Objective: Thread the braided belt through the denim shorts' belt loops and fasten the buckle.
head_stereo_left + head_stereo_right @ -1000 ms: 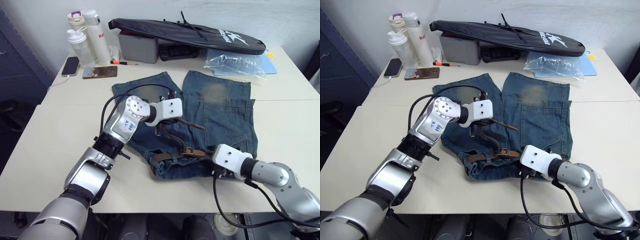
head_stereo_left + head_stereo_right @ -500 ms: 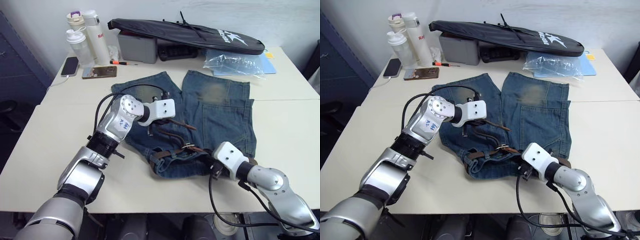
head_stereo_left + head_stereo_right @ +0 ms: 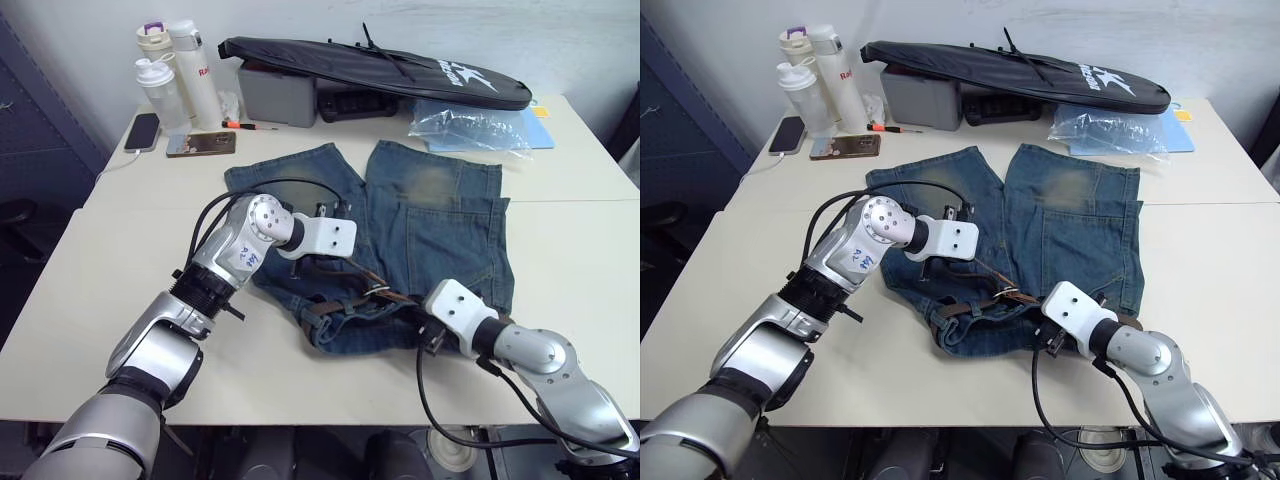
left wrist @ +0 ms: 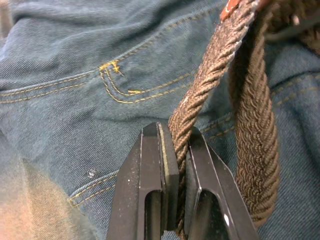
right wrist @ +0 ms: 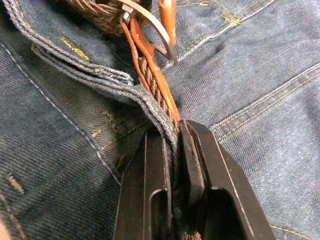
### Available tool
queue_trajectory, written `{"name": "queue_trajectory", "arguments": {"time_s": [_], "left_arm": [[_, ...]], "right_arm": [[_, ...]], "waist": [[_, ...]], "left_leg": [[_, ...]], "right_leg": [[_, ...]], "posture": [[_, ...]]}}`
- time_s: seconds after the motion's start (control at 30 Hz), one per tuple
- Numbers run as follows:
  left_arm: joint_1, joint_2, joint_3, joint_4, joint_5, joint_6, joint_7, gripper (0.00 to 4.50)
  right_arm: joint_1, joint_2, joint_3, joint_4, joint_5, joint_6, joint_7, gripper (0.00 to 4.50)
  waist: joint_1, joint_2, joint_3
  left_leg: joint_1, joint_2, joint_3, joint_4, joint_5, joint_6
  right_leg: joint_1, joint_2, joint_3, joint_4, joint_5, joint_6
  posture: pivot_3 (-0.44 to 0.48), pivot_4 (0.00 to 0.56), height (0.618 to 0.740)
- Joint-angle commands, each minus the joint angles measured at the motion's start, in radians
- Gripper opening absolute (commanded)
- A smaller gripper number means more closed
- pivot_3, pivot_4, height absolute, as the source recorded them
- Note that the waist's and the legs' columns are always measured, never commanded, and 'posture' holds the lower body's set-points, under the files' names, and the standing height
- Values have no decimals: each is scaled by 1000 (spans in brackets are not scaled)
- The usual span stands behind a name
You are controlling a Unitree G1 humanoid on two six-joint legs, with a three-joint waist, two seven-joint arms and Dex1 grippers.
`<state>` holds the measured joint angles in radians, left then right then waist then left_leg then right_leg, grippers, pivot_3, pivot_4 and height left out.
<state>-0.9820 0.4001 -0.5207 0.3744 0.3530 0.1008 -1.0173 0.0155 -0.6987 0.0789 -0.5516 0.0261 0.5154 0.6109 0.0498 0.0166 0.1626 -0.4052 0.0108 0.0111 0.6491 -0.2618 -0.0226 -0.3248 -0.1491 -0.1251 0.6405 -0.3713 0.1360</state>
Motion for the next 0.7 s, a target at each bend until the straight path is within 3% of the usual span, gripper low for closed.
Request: {"name": "queue_trajectory", "arguments": {"time_s": [0.03,0.5,0.7], "left_arm": [[-44,9,-10,13,41,-45,15,0],[-68,-23,0,48,55,-87,17,0],[-48,-55,6,5,16,-28,-40,0]], "right_arm": [[-18,-13,-15,-48,-16,10,-7,87],[-33,-10,-8,-62,-29,34,-8,87],[-49,-2,19,-66,-39,44,-5,87]], "waist": [[0,0,0],[-1,0,0],[-3,0,0]], "left_leg": [[0,0,0,0,0,0],[0,0,0,0,0,0],[0,0,0,0,0,0]], "right_leg": [[0,0,0,0,0,0],[0,0,0,1,0,0],[-1,0,0,1,0,0]], "posture": [[0,150,656],[0,150,656],[0,150,656]]}}
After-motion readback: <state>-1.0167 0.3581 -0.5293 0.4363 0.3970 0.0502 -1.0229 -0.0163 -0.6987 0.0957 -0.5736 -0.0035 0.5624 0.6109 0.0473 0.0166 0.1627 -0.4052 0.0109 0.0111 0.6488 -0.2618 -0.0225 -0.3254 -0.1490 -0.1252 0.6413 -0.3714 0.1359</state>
